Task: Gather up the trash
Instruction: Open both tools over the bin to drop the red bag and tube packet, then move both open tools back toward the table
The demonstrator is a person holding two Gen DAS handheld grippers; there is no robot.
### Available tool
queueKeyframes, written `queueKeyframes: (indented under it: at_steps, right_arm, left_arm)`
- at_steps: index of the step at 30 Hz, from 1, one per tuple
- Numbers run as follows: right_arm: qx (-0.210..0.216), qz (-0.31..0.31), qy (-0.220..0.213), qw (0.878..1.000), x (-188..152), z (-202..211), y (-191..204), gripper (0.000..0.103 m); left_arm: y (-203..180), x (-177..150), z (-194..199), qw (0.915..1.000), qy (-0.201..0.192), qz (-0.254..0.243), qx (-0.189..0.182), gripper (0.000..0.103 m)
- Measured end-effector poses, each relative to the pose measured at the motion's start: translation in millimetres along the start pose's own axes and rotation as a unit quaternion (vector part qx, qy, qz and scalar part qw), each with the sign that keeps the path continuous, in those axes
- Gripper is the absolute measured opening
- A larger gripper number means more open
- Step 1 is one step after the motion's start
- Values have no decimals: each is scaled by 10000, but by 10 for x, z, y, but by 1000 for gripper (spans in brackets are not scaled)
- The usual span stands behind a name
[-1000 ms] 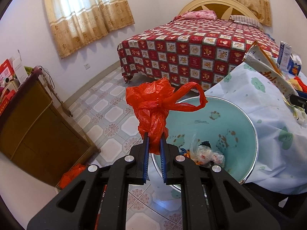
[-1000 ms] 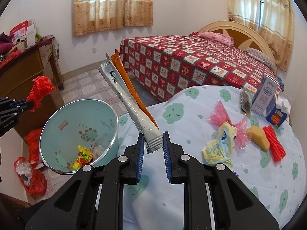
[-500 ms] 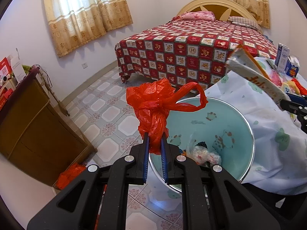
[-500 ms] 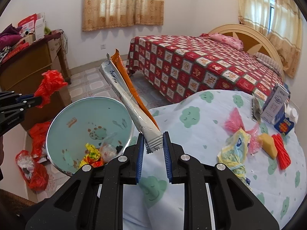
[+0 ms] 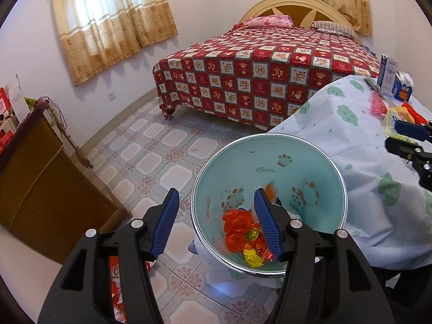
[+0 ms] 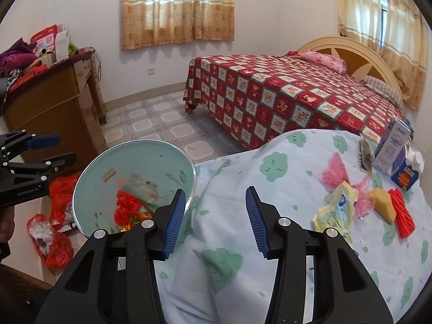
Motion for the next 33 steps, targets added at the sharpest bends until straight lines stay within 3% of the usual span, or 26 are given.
queueKeyframes:
  at_steps: [3, 13, 21, 25, 33]
  right_arm:
    - [-148, -121, -31, 9998, -83, 123, -180, 52]
    - [-1448, -1082, -25, 9835, -613, 896, -1370, 56]
    - [-2179, -1608, -94, 9626, -1017, 1336, -2101, 57]
    - [-2438, -1782, -105, 9532, -1180, 1504, -2330, 57]
    - [-2745, -2232, -272, 9349, -1512, 1882, -2686, 64]
  left_arm:
    - [-18, -25, -18, 10000, 31, -4, 6, 67]
    - [-512, -108, -78, 9987, 247, -301, -343, 67]
    - [-1336, 130, -26, 9949, 148, -530, -841, 68]
    - [-1818, 310, 14, 9930, 22, -531, -1056, 82]
    - [-2897, 441, 31, 9858, 106, -763, -1493, 91]
Point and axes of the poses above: each gripper's, at about its wrist camera, not at the fingertips, and z roughly against the way its jaws point, y to its left, x to its top, the point moved 7 cm from there along -z, roughly the way its jaws point, and after that the axes turned 9 degrees about -y, right-handed, at the moved point
